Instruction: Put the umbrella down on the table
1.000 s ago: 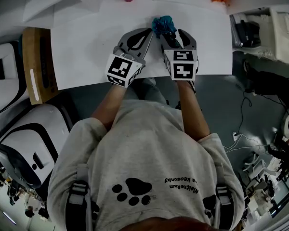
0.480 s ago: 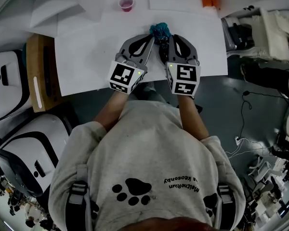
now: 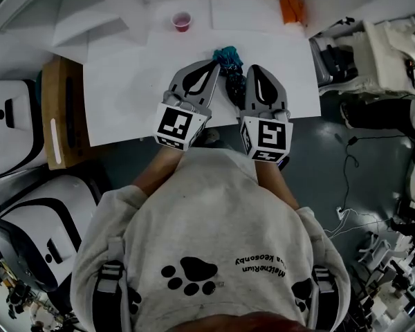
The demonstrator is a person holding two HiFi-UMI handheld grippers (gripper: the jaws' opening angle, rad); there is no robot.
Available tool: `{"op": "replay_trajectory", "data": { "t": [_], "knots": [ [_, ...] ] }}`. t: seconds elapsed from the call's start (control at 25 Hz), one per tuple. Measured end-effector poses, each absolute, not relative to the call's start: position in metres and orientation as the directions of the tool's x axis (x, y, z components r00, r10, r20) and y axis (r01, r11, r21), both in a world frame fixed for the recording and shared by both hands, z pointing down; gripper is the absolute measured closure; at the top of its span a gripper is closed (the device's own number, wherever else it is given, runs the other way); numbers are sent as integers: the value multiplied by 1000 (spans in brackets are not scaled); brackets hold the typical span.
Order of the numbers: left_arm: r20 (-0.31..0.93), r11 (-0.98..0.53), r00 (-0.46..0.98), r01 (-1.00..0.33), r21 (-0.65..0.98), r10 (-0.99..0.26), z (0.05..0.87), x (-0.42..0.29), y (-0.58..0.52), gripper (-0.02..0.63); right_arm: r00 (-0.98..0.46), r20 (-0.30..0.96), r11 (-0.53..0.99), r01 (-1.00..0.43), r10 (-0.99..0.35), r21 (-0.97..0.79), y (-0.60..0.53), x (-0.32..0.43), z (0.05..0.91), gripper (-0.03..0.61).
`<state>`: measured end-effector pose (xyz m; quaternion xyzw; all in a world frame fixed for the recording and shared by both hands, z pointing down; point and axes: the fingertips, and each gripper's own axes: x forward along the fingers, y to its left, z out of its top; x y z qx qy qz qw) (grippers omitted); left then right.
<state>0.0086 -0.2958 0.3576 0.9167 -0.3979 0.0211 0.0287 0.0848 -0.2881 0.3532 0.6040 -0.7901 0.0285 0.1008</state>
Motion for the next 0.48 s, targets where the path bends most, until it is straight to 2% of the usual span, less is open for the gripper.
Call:
{"op": "replay_trajectory", "data": {
  "t": [0.48],
  "knots": [
    [19, -659, 659, -752, 25, -752, 318, 2, -276, 603, -273, 120, 285, -953, -955, 102, -258, 81, 317, 546]
  ]
}}
